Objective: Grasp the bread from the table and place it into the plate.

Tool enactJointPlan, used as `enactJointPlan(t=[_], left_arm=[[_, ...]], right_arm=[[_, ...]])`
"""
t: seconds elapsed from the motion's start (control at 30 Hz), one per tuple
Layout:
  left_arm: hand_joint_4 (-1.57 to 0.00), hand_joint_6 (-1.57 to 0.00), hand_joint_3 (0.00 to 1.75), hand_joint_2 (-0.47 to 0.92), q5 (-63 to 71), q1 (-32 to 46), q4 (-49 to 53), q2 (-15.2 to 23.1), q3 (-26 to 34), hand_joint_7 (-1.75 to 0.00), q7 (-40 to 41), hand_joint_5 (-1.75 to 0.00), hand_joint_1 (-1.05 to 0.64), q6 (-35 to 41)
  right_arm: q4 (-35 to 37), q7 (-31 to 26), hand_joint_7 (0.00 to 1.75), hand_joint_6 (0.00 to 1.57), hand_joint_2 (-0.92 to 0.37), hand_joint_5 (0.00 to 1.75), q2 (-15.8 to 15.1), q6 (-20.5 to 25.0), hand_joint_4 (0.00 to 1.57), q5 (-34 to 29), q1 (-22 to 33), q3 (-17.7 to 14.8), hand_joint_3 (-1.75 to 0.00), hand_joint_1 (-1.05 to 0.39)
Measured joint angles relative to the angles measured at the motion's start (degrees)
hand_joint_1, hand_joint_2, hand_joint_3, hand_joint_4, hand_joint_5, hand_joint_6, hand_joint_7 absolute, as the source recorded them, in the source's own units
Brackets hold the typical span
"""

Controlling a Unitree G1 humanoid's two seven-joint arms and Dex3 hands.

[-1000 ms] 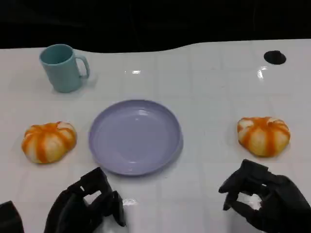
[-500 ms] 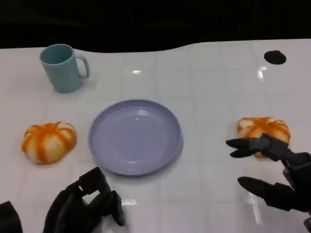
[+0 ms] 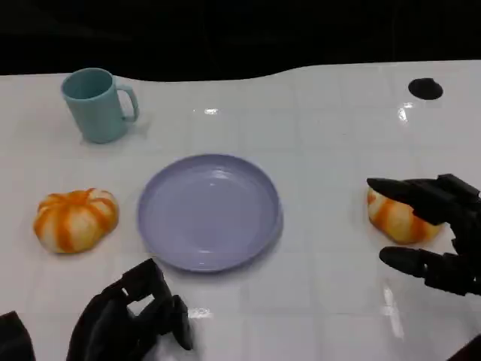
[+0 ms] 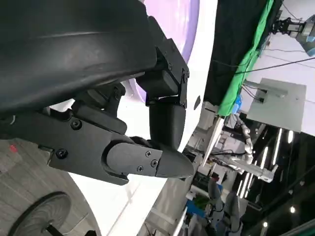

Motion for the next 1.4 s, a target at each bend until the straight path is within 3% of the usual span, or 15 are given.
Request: enactJointPlan(t=[0.2, 0.6, 0.93, 1.4], left_arm=[[-0.80, -0.67, 0.23, 0.92, 0.0, -0.1, 0.0, 0.0, 0.0, -1.61, 0.0, -1.75, -0.63, 0.0], [-0.79, -0.68, 0.21, 0.92, 0.3, 0.1, 0.0, -0.4, 0.0, -1.60, 0.0, -1.75, -0.65, -0.2], [-0.79, -0.67, 0.22, 0.92, 0.4, 0.2, -0.1, -0.4, 0.0, -1.62, 0.0, -1.75, -0.64, -0.2], [-0.79, -0.67, 0.21, 0.92, 0.6, 1.1, -1.2, -0.4, -0.2, -1.63, 0.0, -1.75, -0.65, -0.2]], right_arm=[[-4.6, -1.5, 0.02, 0.36, -0.91, 0.39, -3.2, 9.7, 0.06, -10.7, -0.4, 3.2, -0.01, -0.48], [-3.1, -1.7, 0.00, 0.31, -0.83, 0.46, -6.1, 23.2, 0.00, -19.8, -5.0, 12.7, 0.00, -0.52], [6.5, -5.9, 0.00, 0.32, -0.82, 0.50, -7.6, 29.1, 0.00, -23.2, -11.4, 19.5, 0.00, -0.56], [15.9, -9.4, 0.00, 0.28, -0.87, 0.46, -10.3, 31.8, 0.00, -21.8, -14.6, 23.1, -0.02, -0.58]])
